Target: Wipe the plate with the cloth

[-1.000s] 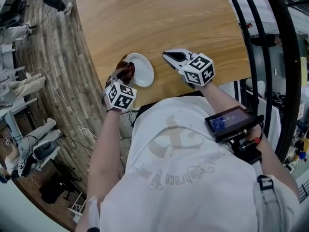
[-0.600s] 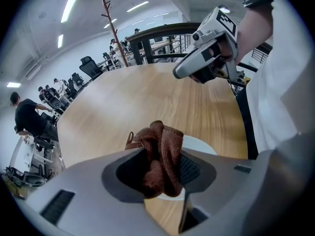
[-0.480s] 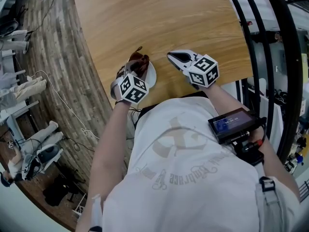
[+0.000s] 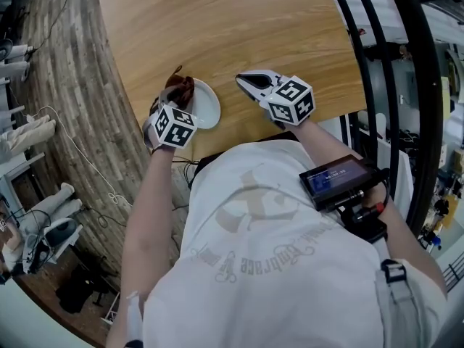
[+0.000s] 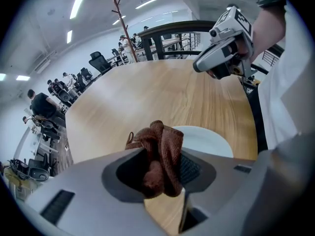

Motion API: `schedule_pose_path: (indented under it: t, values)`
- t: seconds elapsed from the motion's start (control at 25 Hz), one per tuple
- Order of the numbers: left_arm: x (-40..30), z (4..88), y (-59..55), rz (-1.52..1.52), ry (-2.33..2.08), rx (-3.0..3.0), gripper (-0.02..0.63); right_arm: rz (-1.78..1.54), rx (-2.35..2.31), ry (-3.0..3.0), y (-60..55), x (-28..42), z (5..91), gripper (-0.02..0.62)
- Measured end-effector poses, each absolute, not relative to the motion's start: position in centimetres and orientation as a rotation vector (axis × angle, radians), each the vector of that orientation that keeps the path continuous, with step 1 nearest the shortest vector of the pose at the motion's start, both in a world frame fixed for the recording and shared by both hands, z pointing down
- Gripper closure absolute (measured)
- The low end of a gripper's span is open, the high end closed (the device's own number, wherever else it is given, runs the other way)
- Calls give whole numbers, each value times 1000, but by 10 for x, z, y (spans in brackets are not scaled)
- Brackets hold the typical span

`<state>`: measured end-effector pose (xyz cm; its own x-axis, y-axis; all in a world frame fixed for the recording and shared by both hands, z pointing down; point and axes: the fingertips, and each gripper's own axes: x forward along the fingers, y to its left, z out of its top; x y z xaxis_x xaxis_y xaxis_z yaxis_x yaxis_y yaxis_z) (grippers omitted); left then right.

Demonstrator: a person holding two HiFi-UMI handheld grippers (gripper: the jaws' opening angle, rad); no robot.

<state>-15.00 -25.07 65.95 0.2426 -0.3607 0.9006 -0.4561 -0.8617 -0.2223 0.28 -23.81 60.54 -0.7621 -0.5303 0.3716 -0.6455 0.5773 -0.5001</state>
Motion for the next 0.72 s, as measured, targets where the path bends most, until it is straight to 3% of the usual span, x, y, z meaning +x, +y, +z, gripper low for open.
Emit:
schedule_pose_path:
  t: [0.72]
  values:
    - [-148, 618, -232, 1230, -1039, 2428, 436, 823, 826, -2673, -244, -26, 587, 583]
